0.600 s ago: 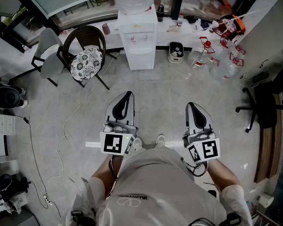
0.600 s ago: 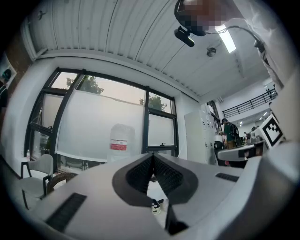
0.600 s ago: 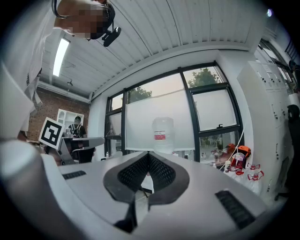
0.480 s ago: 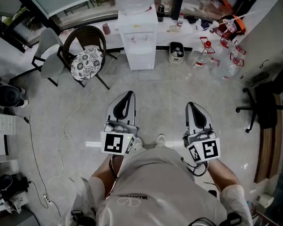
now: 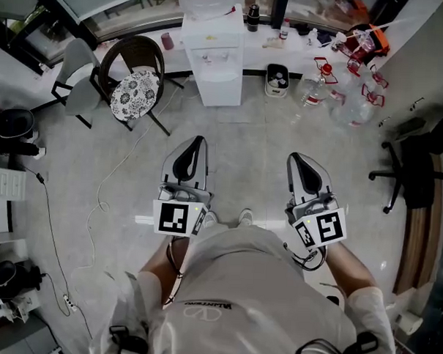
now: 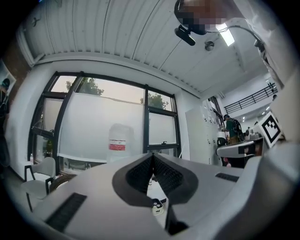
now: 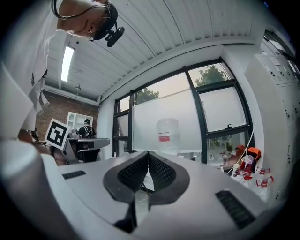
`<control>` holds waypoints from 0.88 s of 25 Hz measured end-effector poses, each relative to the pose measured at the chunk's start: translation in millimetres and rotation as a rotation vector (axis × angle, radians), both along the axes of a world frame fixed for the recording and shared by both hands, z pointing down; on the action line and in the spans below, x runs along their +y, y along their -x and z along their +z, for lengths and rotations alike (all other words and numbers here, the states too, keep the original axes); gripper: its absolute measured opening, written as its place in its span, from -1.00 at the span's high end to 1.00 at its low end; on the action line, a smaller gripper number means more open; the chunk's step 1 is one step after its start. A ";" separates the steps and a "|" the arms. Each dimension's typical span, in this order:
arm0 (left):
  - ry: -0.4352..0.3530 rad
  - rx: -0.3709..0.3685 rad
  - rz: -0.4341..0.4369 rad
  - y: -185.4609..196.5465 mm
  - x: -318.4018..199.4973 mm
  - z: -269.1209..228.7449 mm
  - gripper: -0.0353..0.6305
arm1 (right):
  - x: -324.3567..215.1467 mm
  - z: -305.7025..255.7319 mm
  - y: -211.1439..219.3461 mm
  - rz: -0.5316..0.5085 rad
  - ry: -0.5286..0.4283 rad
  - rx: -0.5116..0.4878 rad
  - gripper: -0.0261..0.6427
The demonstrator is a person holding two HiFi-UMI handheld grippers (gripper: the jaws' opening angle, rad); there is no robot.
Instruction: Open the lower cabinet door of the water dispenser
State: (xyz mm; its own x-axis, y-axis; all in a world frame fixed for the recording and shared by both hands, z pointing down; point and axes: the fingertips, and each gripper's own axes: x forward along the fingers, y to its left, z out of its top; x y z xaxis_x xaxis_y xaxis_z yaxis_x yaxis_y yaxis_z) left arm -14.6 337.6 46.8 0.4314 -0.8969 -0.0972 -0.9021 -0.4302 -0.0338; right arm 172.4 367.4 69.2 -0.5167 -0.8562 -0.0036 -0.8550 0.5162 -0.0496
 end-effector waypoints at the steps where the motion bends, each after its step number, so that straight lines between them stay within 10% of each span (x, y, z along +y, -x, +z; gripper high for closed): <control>1: -0.001 -0.003 -0.010 -3.0 -0.3 -0.2 0.89 | -1.3 -0.7 -4.3 -0.010 -0.007 0.006 0.88; 22: 0.061 0.027 -0.072 17.0 -127.1 44.2 0.89 | -142.7 26.2 -6.8 -0.009 0.023 0.028 0.88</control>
